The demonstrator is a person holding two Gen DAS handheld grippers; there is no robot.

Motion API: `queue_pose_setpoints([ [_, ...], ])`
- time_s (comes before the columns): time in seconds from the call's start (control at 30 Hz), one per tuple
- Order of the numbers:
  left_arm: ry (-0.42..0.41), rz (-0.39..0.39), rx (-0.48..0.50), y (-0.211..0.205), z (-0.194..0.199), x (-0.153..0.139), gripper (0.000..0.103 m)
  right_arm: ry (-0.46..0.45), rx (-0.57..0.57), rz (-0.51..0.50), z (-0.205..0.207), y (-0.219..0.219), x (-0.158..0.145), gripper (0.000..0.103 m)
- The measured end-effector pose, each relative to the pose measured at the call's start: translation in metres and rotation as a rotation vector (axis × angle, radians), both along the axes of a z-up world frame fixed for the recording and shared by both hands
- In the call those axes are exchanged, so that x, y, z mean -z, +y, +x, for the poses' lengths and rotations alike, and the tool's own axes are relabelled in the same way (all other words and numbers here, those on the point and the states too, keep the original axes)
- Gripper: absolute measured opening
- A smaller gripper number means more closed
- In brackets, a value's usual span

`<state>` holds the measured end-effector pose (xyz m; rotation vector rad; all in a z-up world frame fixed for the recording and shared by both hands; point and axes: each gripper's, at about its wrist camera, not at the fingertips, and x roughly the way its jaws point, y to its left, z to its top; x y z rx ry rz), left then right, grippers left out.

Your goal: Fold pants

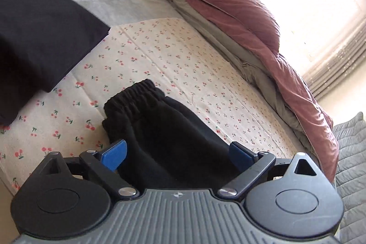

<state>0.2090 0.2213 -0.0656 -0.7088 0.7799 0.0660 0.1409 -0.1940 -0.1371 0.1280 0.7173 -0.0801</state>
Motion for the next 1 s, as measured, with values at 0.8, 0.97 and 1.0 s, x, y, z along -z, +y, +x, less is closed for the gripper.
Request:
queue_pose_setpoints([
  [0.8, 0.181, -0.098, -0.052, 0.021, 0.05, 0.082, 0.016, 0.027, 0.021, -0.001, 0.009, -0.001, 0.006, 0.059],
  [0.97, 0.121, -0.085, -0.061, 0.011, 0.038, 0.061, 0.012, 0.021, 0.007, 0.0, 0.007, -0.001, 0.005, 0.059],
  [1.0, 0.106, -0.084, -0.066, 0.008, 0.036, 0.056, 0.011, 0.02, 0.007, 0.001, 0.007, -0.002, 0.004, 0.059],
])
